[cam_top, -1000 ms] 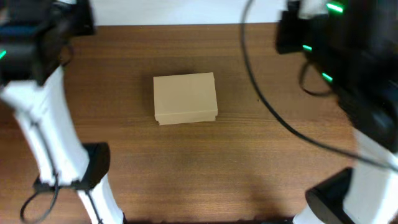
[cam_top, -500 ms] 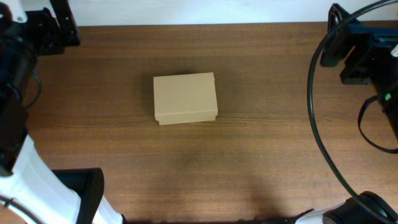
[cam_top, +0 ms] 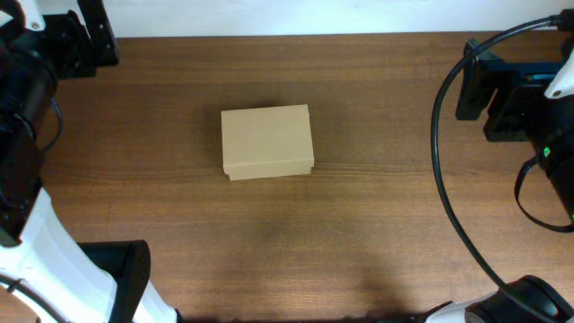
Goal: Pack container
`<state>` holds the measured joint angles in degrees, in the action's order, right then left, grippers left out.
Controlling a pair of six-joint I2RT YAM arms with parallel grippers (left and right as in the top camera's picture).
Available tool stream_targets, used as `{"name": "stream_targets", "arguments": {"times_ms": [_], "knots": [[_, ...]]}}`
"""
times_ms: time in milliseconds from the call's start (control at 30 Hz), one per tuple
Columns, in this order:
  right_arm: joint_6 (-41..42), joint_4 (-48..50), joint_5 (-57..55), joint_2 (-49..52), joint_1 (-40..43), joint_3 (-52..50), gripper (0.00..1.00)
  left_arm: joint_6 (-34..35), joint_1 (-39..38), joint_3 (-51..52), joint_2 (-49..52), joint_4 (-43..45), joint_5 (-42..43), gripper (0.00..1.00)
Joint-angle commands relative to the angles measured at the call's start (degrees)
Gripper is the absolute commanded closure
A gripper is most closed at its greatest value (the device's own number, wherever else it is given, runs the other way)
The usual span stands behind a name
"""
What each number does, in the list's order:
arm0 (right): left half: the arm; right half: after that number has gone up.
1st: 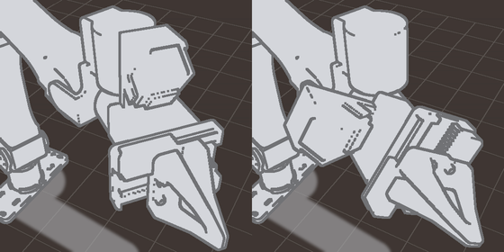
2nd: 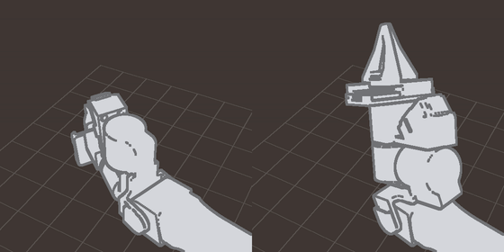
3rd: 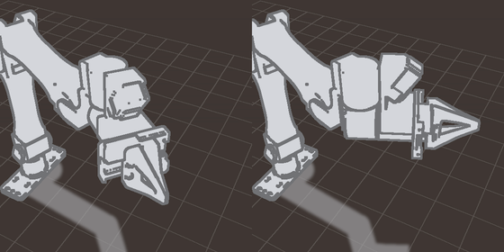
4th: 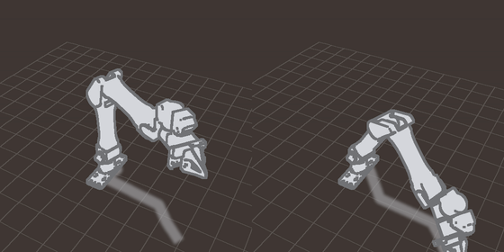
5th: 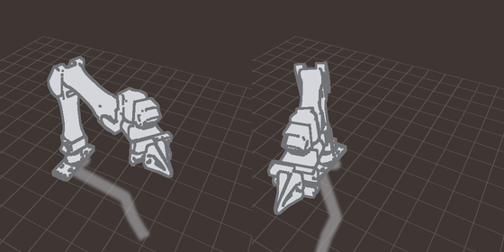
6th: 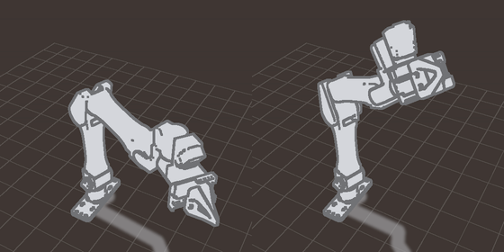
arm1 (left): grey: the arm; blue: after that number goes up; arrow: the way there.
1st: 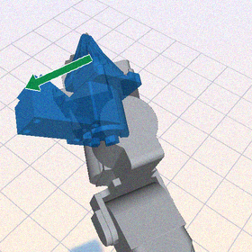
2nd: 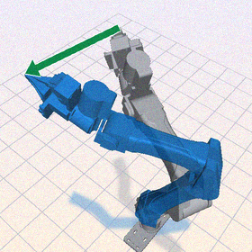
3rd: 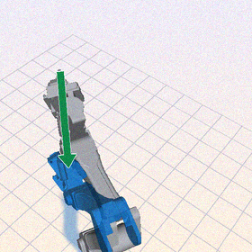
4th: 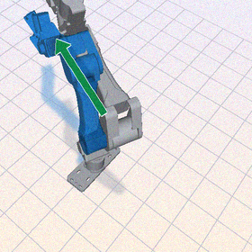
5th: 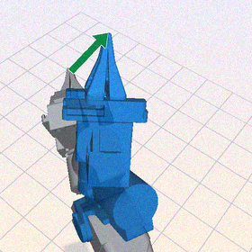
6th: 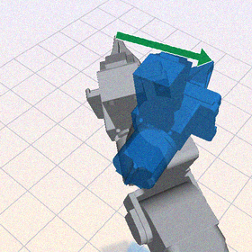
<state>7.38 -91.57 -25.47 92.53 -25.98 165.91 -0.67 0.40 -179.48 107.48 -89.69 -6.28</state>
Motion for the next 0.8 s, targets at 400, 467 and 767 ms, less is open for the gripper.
{"name": "stream_targets", "arguments": {"times_ms": [400, 467, 767], "knots": [[-0.92, -5.75, -3.34, -0.13, 0.09, -0.02, 0.01, -0.68, 0.04, -0.02, -0.09, 0.00, -0.63, 0.00], [-0.92, -5.73, -2.97, -1.46, 1.64, -0.70, 0.01, -0.68, 0.04, -0.02, -0.09, 0.02, -0.63, 0.00], [-0.92, 1.99, 10.27, -16.35, 15.47, -17.16, 0.01, -0.68, 0.04, -0.02, -0.09, 0.00, -0.63, 0.00]]}}
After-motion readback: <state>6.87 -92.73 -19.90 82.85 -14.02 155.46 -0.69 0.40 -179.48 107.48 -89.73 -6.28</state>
